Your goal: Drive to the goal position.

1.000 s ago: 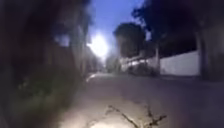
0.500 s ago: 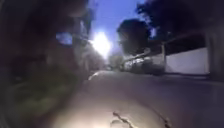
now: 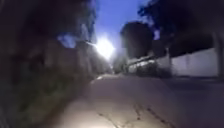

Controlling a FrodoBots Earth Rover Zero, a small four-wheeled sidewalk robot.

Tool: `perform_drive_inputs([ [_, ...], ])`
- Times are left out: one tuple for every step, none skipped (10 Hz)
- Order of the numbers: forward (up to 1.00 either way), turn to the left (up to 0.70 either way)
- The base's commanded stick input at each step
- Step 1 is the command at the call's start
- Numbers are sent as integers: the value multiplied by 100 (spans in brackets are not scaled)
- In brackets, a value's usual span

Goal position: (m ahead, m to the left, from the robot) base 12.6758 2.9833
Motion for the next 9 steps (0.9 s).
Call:
perform_drive_inputs([
  [70,0],
  [70,0],
  [70,0],
  [70,0],
  [70,0],
  [70,0],
  [70,0],
  [70,0],
  [70,-3],
])
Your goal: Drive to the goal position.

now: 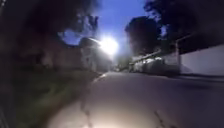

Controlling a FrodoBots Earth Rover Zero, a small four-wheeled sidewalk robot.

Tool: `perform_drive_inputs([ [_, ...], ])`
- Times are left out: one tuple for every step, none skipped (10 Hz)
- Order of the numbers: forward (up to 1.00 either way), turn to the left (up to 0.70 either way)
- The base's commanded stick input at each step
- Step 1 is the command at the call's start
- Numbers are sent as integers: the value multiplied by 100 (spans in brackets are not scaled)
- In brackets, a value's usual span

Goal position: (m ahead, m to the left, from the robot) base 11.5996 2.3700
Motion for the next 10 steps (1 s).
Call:
perform_drive_inputs([
  [70,-10],
  [70,-17],
  [70,-24],
  [70,-31],
  [70,-30],
  [70,-16],
  [70,-4],
  [70,-2],
  [70,-1],
  [70,0],
])
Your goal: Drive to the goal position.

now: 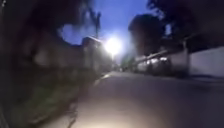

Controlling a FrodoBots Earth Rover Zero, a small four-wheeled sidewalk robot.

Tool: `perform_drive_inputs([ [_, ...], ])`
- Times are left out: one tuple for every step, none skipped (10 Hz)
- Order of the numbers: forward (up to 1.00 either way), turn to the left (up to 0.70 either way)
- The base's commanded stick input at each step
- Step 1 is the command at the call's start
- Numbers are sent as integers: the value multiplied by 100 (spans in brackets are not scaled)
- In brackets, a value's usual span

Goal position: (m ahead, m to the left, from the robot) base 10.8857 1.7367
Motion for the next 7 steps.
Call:
perform_drive_inputs([
  [70,0],
  [70,0],
  [70,0],
  [70,0],
  [70,0],
  [70,0],
  [70,0],
])
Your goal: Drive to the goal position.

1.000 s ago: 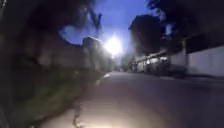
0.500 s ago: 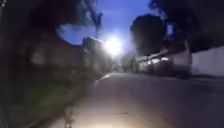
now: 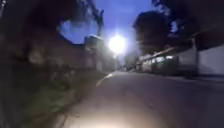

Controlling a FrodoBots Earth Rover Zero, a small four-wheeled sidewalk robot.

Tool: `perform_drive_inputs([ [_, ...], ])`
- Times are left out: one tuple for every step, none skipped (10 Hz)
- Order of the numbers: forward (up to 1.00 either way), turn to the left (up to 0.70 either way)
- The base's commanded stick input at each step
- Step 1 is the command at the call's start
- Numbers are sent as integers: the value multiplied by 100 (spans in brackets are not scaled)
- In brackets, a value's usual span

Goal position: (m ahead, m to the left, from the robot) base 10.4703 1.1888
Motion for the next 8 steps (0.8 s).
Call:
perform_drive_inputs([
  [70,-7],
  [70,-23],
  [70,-35],
  [70,-35],
  [70,-35],
  [70,-35],
  [70,-35],
  [70,-30],
])
